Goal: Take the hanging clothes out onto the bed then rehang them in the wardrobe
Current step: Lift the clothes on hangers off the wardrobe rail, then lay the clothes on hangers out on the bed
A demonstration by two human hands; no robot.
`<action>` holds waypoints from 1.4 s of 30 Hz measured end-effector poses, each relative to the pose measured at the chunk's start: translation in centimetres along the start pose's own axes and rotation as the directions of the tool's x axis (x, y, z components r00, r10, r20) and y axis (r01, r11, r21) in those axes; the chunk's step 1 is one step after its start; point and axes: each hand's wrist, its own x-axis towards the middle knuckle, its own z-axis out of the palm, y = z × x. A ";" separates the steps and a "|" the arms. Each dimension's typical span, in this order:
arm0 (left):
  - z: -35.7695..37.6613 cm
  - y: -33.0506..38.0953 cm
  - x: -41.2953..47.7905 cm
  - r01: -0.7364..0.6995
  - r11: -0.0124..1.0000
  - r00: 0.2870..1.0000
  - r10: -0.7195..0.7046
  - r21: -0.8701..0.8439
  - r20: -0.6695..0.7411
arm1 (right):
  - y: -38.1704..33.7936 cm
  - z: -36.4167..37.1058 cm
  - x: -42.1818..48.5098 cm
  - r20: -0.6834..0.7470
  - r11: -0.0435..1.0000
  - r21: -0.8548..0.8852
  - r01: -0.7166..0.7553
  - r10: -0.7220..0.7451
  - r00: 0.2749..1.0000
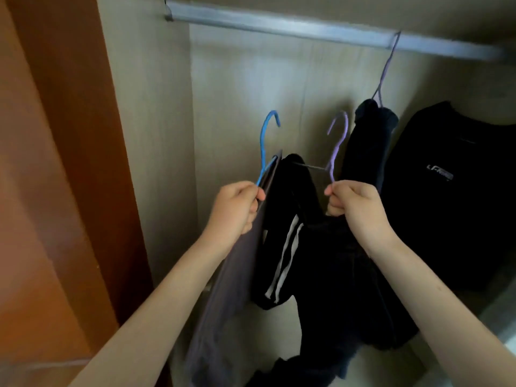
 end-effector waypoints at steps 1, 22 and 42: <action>-0.6 -2.1 -1.3 0.033 0.999 0.999 -0.033 0.003 0.020 | 1.5 -0.3 -2.0 -0.015 1.000 0.006 -0.021 0.021 1.000; -12.7 -8.5 -16.1 0.053 0.998 0.270 -0.056 0.043 0.961 | 0.9 17.5 -41.1 -0.922 0.905 -0.261 -0.336 -0.130 0.366; -25.9 4.1 -47.9 0.218 0.971 -0.562 0.211 -0.102 0.800 | -15.8 54.5 -75.9 -0.699 0.848 -0.199 -0.492 -0.474 -0.535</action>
